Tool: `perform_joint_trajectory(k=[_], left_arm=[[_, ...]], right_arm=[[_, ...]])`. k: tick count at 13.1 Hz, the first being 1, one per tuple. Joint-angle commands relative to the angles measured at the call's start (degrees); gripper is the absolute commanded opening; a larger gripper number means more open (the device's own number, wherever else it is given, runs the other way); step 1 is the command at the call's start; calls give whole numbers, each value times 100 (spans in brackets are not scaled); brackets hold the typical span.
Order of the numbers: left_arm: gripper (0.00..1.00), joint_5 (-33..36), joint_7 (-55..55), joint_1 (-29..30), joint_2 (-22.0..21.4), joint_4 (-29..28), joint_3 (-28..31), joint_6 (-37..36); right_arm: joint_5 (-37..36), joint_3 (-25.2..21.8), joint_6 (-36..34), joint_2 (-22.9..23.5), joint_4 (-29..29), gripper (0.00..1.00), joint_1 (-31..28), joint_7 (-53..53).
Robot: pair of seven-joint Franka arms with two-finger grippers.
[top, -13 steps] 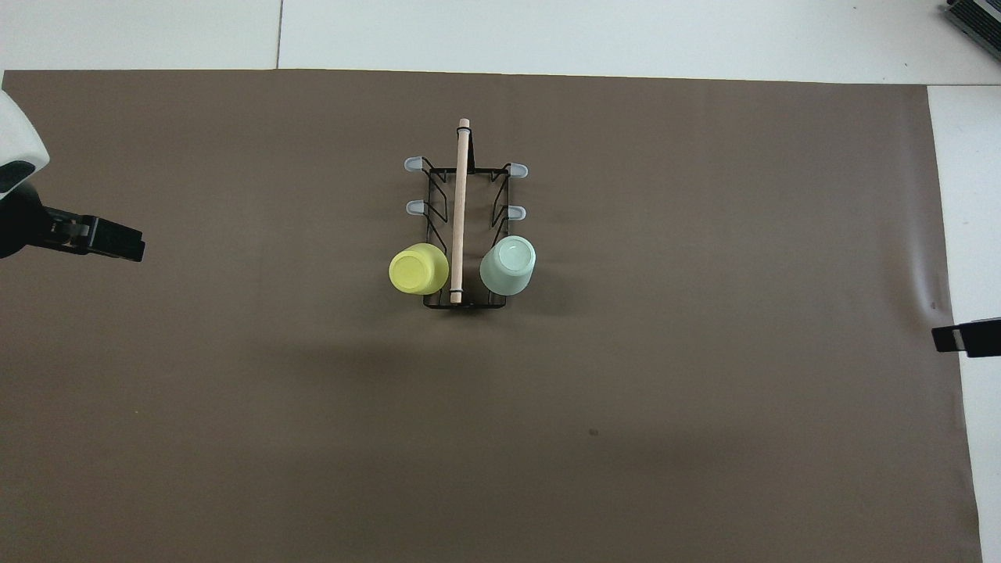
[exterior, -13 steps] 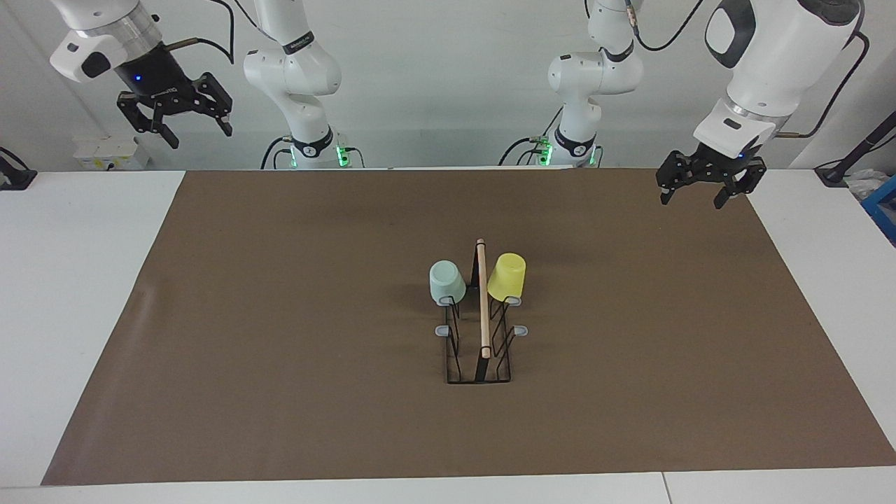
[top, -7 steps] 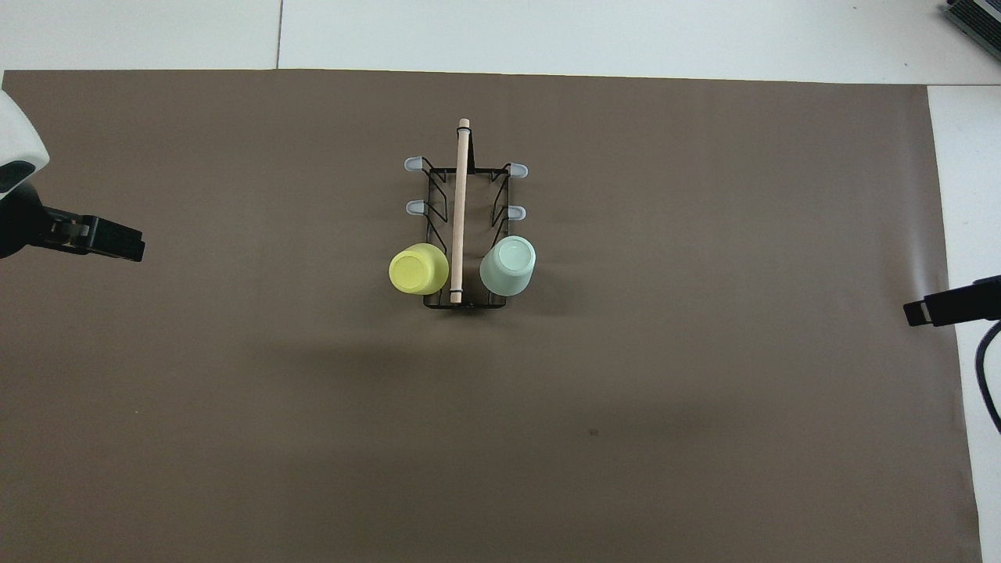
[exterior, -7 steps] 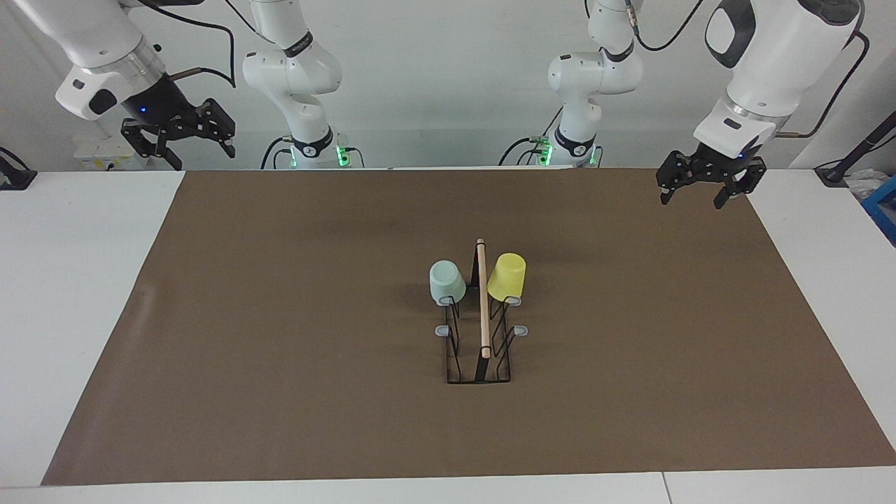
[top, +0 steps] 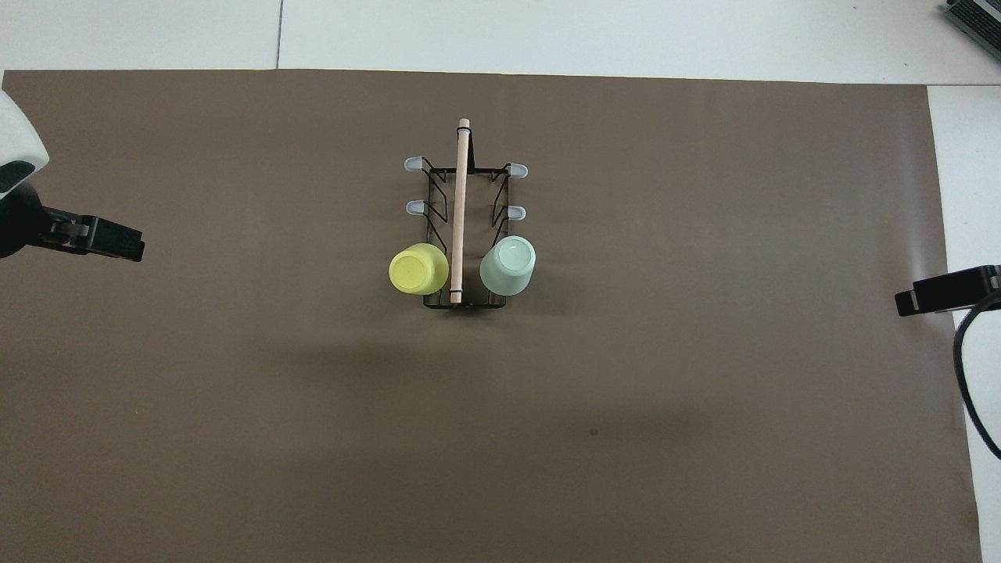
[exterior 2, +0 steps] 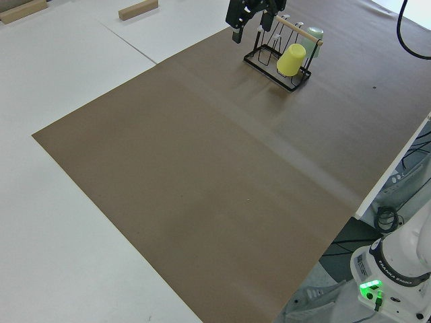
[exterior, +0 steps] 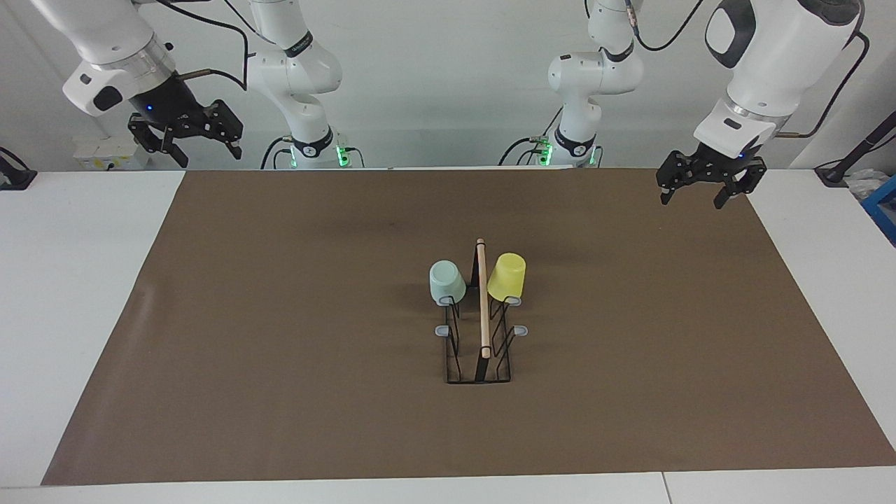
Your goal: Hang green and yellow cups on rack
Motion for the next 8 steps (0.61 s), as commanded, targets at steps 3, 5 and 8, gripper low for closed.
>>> perform_joint_trajectory(k=[3, 5, 8], left_arm=[[100, -66, 28, -32, -62, -32, 66, -56], [100, -66, 29, -41, -62, -32, 66, -56], [100, -66, 28, -41, -62, -41, 66, -56]], right_arm=[[-137, -17, 135, -52, -21, 100, 26, 115], [-172, -8, 153, -52, -21, 100, 26, 124], [-216, -8, 205, -52, -21, 100, 26, 63]])
